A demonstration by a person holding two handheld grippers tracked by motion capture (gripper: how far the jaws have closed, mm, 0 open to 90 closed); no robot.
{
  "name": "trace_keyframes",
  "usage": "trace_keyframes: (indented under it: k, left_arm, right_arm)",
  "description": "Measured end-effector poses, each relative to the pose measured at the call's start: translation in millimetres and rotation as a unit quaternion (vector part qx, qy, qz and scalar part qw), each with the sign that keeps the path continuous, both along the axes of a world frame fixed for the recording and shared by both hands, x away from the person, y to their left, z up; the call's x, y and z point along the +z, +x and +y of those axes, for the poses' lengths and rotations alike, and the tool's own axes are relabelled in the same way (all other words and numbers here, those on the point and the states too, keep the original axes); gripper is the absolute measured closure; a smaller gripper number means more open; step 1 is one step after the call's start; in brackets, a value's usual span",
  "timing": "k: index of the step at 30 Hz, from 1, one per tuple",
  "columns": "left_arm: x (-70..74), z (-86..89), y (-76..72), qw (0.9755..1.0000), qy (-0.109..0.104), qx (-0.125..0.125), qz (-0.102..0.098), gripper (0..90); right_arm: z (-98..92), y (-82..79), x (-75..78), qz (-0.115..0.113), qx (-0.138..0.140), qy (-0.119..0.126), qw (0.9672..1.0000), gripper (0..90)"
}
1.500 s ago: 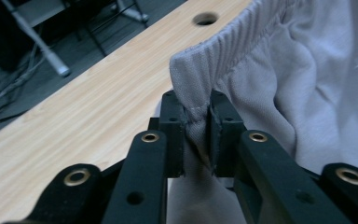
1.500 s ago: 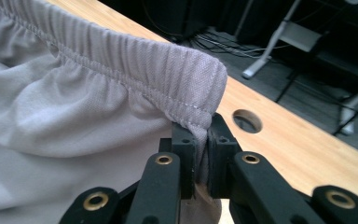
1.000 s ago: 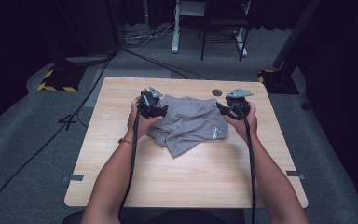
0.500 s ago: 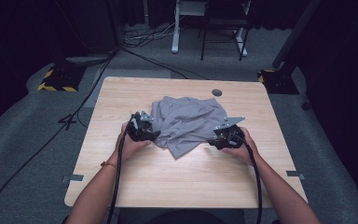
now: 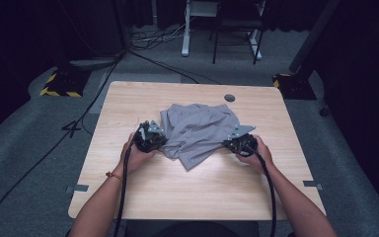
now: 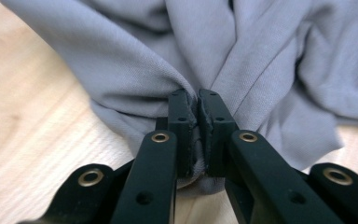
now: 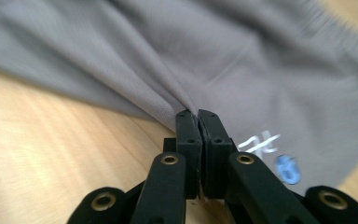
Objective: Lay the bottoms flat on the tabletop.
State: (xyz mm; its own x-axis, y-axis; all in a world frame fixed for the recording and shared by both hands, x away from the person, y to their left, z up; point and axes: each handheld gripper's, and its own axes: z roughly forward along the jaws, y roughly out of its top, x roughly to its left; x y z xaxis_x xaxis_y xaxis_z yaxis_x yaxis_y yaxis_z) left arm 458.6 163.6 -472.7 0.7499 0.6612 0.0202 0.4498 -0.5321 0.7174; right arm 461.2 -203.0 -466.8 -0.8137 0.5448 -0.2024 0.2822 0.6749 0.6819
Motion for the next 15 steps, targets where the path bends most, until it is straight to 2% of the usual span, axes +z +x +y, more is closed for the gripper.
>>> trace_keyframes:
  k: [2, 3, 5, 9, 11, 13, 15]
  left_arm:
    - [11.7, 5.2, -6.5, 0.9998, -0.011, 0.001, -0.019, 85.2]
    - [20.8, 9.3, -11.7, 0.9993, -0.025, -0.001, -0.027, 85.2]
    - [34.3, 13.7, -19.4, 0.9984, -0.037, -0.004, -0.043, 85.2]
    - [57.0, 18.1, -26.1, 0.9965, -0.047, -0.011, -0.068, 85.4]
    - [65.1, 17.6, -20.9, 0.9966, -0.045, -0.009, -0.068, 85.2]
    - [69.8, 14.4, -9.8, 0.9971, -0.037, -0.003, -0.067, 84.5]
    - [69.9, 7.6, 5.0, 0.9977, -0.023, 0.009, -0.063, 83.7]
  right_arm:
    - [-10.3, -9.2, 21.0, -0.017, 0.001, 0.034, 0.9993, 87.9]
    - [-13.6, -12.1, 28.2, -0.025, -0.001, 0.045, 0.9987, 87.9]
    - [-23.0, -19.4, 48.3, -0.045, -0.006, 0.074, 0.9963, 87.9]
    - [-30.6, -23.8, 72.5, -0.075, -0.02, 0.101, 0.9918, 88.0]
    - [-31.2, -17.9, 79.3, -0.08, -0.033, 0.104, 0.9908, 87.9]
    - [-29.9, -6.6, 82.2, -0.075, -0.047, 0.115, 0.9895, 87.9]
    - [-25.3, 5.9, 82.7, -0.075, -0.059, 0.108, 0.9896, 87.9]
